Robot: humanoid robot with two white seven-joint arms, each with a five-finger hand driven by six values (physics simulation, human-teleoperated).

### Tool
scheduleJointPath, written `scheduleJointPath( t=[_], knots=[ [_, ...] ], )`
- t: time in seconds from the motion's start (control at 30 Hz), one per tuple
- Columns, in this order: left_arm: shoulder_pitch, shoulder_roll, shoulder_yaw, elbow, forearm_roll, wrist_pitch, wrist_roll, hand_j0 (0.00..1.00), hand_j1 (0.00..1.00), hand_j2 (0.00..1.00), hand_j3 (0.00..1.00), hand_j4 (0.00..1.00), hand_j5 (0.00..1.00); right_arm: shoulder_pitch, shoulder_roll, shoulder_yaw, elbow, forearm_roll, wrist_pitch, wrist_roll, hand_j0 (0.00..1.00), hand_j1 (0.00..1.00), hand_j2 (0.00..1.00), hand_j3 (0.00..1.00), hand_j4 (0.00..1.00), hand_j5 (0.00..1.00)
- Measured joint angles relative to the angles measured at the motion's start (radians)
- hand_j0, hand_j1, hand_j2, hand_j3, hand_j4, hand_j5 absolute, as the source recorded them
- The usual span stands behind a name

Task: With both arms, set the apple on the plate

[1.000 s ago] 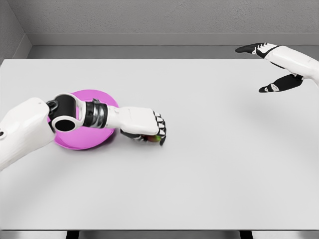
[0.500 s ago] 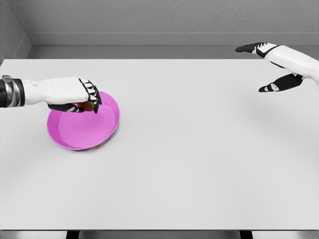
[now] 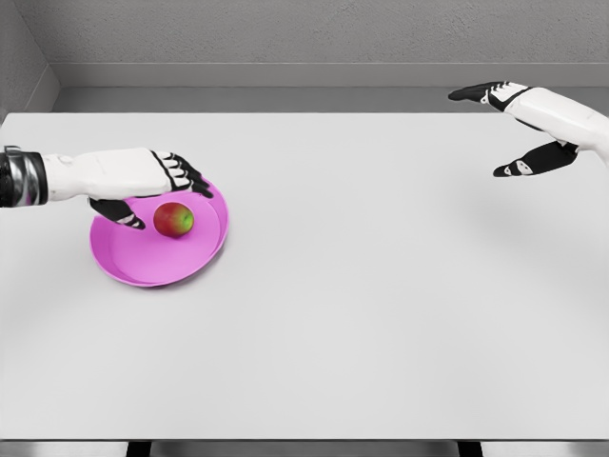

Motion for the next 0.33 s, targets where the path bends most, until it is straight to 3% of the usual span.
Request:
scheduleJointPath(
  t=[0.07, 0.13, 0.33],
  knots=[
    [-0.072, -0.043, 0.003, -0.005, 0.048, 0.001, 0.000, 1.00, 1.00, 1.00, 1.00, 1.00, 1.00, 0.000, 0.000, 0.000, -0.001, 0.000, 0.000, 0.000, 1.00, 1.00, 1.00, 1.00, 1.00, 1.00],
    [-0.078, -0.080, 0.036, 0.025, 0.078, 0.000, 0.000, 1.00, 1.00, 1.00, 1.00, 1.00, 1.00, 0.000, 0.000, 0.000, -0.002, 0.000, 0.000, 0.000, 1.00, 1.00, 1.00, 1.00, 1.00, 1.00],
    [-0.077, -0.123, 0.119, 0.243, 0.140, 0.000, -0.002, 1.00, 1.00, 1.00, 1.00, 1.00, 1.00, 0.006, -0.001, 0.000, -0.015, 0.000, 0.000, 0.000, 1.00, 1.00, 1.00, 1.00, 1.00, 1.00]
  ],
)
